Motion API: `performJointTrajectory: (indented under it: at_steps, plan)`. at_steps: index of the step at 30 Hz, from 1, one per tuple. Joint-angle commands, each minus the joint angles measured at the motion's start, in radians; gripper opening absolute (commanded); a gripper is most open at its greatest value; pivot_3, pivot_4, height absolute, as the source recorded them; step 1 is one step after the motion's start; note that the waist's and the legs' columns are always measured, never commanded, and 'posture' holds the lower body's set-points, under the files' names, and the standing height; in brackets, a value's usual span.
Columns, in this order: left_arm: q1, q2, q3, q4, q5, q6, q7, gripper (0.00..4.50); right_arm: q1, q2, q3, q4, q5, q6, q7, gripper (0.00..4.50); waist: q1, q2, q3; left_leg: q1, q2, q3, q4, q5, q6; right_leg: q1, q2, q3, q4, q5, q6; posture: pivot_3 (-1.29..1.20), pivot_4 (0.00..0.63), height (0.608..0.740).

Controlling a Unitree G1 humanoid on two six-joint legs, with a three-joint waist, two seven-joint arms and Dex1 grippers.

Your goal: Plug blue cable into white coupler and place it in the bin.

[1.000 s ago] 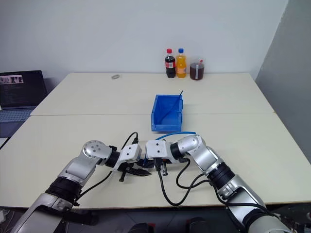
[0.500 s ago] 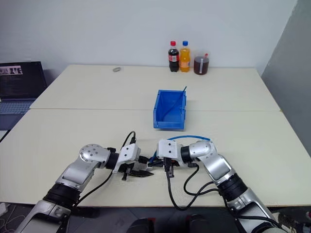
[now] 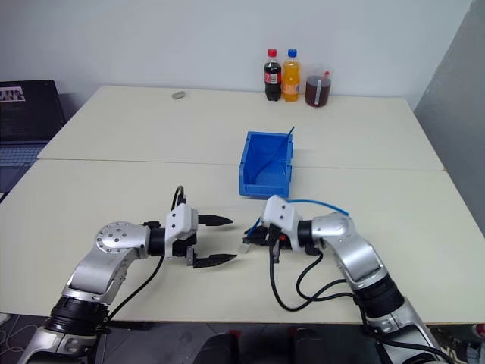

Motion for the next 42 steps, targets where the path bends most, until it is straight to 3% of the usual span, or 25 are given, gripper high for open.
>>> performJointTrajectory:
  at_steps: [1,9,14,18,24,32,36,42]
  plan:
    - [-0.008,0.021,0.071,-0.057,-0.041,0.044,0.055,4.5,-0.07,0.001,-0.158,-0.068,0.113,0.119,-0.076,0.07,0.0,0.0,0.002,-0.003,0.0,-0.001,0.001,0.0,0.0,-0.002,0.0,-0.001,0.0,0.0,0.0,0.0,0.15,0.74]
    - [-0.075,0.02,0.11,-0.04,-0.029,0.081,0.158,4.5,-0.337,0.058,-0.27,0.245,0.143,0.11,-0.205,0.07,-0.003,0.0,0.004,-0.004,-0.001,-0.002,0.001,0.0,0.0,-0.002,0.0,-0.002,0.0,0.003,-0.004,0.0,0.15,0.74]
    - [-0.106,0.038,0.103,-0.02,-0.012,0.064,0.16,4.5,-0.611,0.125,-0.257,0.683,0.058,-0.001,-0.289,0.07,-0.008,0.001,0.005,-0.005,-0.001,0.002,0.001,0.0,0.0,-0.005,-0.001,-0.003,0.001,0.004,-0.004,0.0,0.15,0.74]
    - [-0.129,0.045,0.104,-0.016,-0.007,0.075,0.172,4.5,-0.747,0.064,-0.155,0.91,-0.042,-0.06,-0.172,1.01,-0.004,0.001,0.005,-0.007,-0.001,0.005,0.001,0.0,0.0,-0.009,-0.002,-0.002,0.003,0.004,-0.005,0.0,0.15,0.74]
    - [-0.158,0.046,0.109,-0.019,-0.012,0.109,0.201,4.5,-0.828,-0.046,-0.054,1.008,-0.13,-0.119,0.044,2.45,0.018,0.001,0.006,-0.017,-0.002,0.008,0.003,0.0,-0.001,-0.018,-0.004,-0.001,0.004,0.004,-0.005,0.0,0.15,0.74]
    - [-0.224,0.039,0.122,-0.021,-0.027,0.2,0.258,4.5,-0.812,-0.233,0.031,0.939,-0.19,-0.137,0.345,4.43,0.018,0.003,0.007,-0.02,-0.002,0.007,0.007,0.0,-0.001,-0.02,-0.004,-0.002,0.009,0.004,-0.005,0.0,0.15,0.74]
    - [-0.236,0.044,0.144,-0.013,-0.006,0.232,0.322,4.5,-0.687,-0.317,-0.039,0.732,-0.141,-0.096,0.373,4.48,0.014,0.003,0.007,-0.02,-0.001,0.006,0.01,0.0,-0.001,-0.02,-0.003,-0.003,0.011,0.004,-0.005,0.0,0.15,0.74]
    - [-0.207,0.055,0.226,-0.04,-0.014,0.261,0.421,4.5,-0.317,-0.34,-0.268,0.233,0.009,0.076,0.185,4.48,0.02,0.003,0.007,-0.021,-0.002,0.005,0.017,0.0,-0.001,-0.017,-0.004,-0.004,0.013,0.004,-0.005,0.0,0.15,0.74]
